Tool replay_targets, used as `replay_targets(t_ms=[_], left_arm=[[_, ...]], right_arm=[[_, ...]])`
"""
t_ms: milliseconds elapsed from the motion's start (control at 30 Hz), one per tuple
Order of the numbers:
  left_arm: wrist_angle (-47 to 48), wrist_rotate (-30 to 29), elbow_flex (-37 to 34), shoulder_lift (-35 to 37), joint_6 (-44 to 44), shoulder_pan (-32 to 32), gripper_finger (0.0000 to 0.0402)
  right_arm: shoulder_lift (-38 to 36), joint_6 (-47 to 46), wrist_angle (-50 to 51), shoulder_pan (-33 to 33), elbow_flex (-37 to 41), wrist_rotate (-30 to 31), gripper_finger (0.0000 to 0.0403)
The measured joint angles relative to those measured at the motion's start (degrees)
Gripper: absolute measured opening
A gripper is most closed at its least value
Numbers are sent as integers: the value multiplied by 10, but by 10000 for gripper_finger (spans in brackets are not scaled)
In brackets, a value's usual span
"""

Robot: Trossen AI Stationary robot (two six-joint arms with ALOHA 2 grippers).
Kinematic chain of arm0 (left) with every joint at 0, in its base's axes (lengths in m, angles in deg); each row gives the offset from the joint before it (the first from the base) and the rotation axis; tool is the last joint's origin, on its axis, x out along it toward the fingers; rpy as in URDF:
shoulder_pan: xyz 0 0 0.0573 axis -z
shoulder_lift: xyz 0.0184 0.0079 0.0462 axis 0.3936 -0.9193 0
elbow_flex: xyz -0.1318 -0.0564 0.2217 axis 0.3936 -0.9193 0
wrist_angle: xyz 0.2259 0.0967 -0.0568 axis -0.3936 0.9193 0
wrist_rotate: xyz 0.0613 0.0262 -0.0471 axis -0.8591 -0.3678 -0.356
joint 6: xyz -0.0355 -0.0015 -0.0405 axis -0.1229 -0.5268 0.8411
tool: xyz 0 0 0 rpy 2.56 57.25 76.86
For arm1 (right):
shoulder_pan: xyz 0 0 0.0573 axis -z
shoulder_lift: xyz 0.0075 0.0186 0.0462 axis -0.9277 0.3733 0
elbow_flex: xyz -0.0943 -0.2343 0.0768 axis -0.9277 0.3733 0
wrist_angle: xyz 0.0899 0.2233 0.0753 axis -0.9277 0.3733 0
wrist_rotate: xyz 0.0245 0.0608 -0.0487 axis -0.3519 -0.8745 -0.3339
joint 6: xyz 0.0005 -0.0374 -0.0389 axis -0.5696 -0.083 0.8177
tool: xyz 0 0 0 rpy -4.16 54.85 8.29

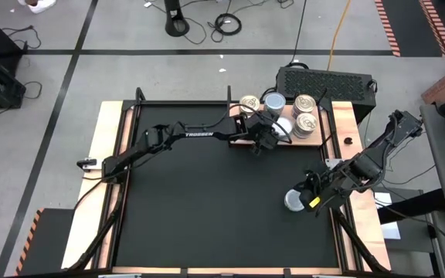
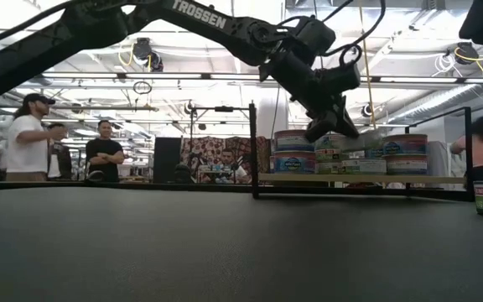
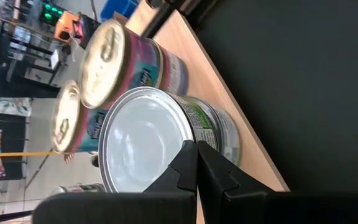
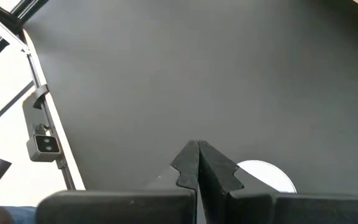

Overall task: Stack canned seafood by type on shelf
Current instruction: Stack the green tuna can on top of the other green tuna can on the shelf

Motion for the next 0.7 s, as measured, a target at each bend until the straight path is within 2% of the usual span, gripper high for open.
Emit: replay_targets(t_ms=[500,700], left_arm=[[-21,-9,0,-17,-3,2,0],[-66,-25,0,-16,-8,7,0]], right_arm=[[-1,1,-2,0,0,2,0],[-1,1,-2,0,0,2,0]])
